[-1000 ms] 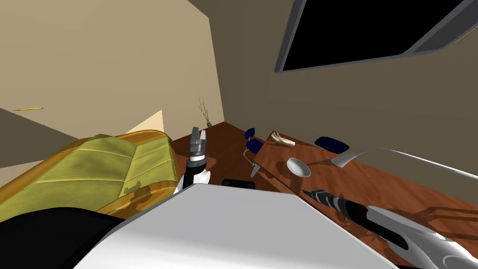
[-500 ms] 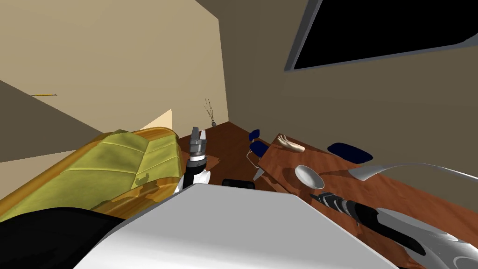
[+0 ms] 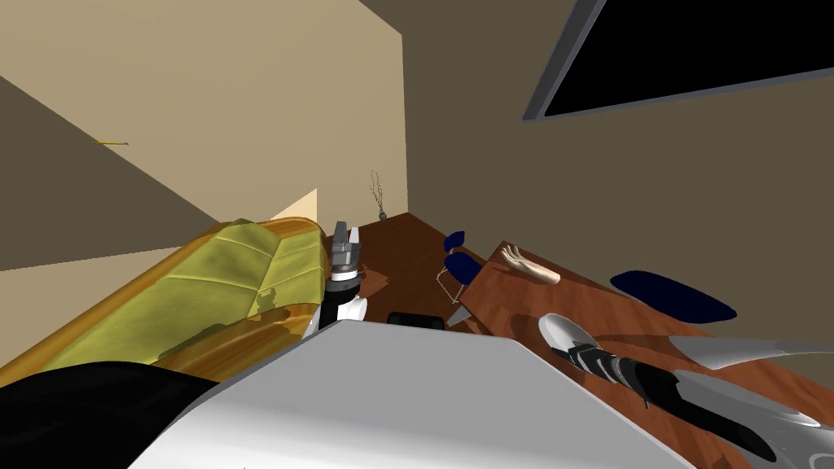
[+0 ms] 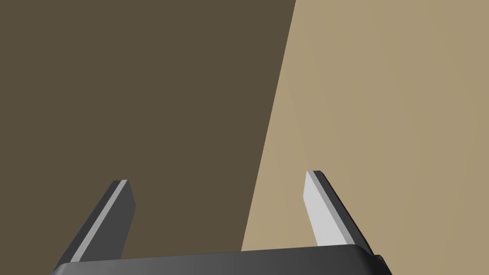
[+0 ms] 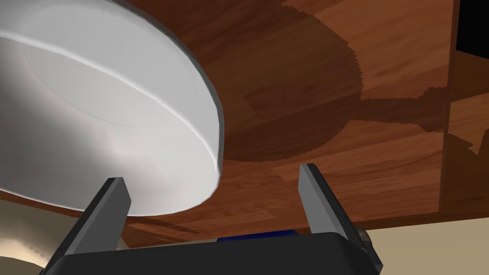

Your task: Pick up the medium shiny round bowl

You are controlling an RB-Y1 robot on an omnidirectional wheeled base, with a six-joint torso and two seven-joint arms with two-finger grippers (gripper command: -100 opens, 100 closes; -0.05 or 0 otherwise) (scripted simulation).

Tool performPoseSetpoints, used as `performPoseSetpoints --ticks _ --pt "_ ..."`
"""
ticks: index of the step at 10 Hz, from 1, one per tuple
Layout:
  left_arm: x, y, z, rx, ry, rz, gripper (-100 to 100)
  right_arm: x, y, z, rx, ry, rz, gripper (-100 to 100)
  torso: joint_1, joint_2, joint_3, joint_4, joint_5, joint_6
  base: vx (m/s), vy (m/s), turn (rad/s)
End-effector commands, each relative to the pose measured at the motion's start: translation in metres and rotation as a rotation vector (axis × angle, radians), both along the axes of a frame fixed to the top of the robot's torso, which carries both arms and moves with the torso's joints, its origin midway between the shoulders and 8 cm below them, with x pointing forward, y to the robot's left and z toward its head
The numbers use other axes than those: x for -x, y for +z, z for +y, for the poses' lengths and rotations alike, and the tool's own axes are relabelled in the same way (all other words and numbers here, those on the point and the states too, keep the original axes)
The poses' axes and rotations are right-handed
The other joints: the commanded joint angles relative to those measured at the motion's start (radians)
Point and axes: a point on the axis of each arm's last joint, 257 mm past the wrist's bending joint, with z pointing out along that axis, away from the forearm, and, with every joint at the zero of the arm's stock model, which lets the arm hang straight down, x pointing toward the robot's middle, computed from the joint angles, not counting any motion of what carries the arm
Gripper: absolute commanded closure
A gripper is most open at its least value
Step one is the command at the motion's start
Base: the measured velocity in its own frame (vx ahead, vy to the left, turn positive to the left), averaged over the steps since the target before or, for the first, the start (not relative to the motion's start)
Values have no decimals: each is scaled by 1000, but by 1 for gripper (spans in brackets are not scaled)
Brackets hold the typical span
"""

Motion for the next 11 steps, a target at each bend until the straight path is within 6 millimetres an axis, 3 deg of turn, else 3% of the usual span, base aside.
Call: performPoseSetpoints --ticks 1,2,3,11 --pt "0 0 0 0 0 0 0 0 0 0 0 0 0 -100 0 0 0 0 0 0 42 6 23" --pt "0 0 0 0 0 0 0 0 0 0 0 2 1 0 0 3 2 1 0 1 9 1 -2" --pt "0 0 0 0 0 0 0 8 -5 -6 -2 -37 1 -100 -1 6 3 1 0 1 -50 9 291" --pt "0 0 0 0 0 0 0 32 -20 -20 -4 -147 0 -100 -2 11 6 3 0 1 -61 -7 141"
